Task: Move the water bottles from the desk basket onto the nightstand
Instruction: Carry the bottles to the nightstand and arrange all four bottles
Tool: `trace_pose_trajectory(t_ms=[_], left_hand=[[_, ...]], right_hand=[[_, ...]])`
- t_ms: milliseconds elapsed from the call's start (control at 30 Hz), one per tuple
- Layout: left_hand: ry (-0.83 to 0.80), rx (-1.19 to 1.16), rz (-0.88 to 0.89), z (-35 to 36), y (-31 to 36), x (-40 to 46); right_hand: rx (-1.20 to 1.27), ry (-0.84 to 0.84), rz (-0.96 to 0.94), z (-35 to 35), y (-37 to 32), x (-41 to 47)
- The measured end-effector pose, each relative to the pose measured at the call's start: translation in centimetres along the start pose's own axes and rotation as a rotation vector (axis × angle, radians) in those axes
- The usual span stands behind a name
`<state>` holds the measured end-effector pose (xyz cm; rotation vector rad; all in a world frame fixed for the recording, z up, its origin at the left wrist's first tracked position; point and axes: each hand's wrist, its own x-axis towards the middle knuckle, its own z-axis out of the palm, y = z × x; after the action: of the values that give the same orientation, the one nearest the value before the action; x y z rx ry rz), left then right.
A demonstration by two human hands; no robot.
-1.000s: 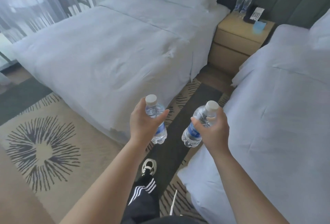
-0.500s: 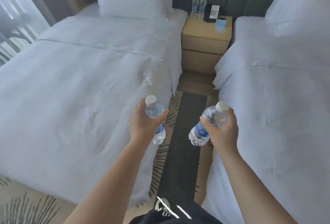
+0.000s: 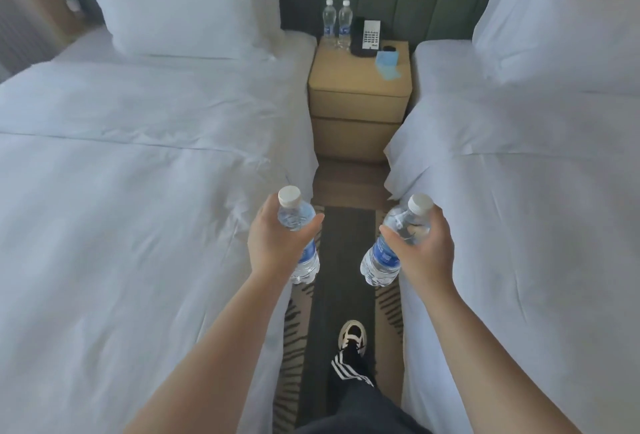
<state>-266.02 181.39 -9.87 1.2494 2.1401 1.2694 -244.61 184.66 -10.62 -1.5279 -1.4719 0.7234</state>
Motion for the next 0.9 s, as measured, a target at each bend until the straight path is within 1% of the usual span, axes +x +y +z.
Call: trace_pose_trajectory(t_ms=[233,500,700,900], left_hand=[[-0.018,-0.043,0.051,8.0,5.2,12.3],[-0.069,-0.060,0.032,14.4,7.9,23.8],[-0.100,-0.074,0.023,18.9,7.4,34.0],[-0.116,-0.086,0.018,23.2,6.5,47.6]], right_hand=[[-0.017,0.021,-0.018,1.4,-0.5,15.3],[-0.020,0.028,0.011,4.3,0.3,28.2],[-0.029,0.039,0.033,9.4,1.5,37.5],[-0.047,0.017,0.058,17.0,1.2,49.3]])
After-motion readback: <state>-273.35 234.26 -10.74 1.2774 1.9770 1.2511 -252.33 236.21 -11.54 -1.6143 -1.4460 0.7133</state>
